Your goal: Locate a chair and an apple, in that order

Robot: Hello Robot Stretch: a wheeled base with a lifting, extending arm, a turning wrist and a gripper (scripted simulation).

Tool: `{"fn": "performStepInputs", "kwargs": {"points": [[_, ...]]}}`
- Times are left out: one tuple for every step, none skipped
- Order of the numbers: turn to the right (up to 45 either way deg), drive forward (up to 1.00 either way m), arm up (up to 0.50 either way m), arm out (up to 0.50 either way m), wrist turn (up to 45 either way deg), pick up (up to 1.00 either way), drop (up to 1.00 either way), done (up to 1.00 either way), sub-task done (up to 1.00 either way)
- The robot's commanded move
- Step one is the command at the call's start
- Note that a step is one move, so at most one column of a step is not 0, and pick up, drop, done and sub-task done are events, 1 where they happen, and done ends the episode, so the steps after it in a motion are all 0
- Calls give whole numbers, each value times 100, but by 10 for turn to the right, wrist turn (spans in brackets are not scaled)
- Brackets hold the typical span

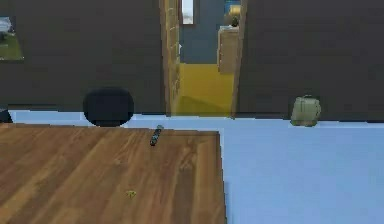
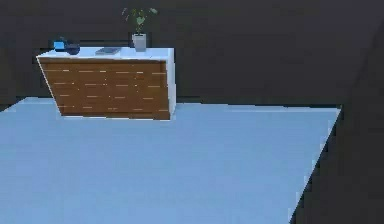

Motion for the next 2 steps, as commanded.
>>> {"fn": "performStepInputs", "kwargs": {"points": [[450,0,0,0,0,0,0,0,0],[390,0,0,0,0,0,0,0,0]]}}
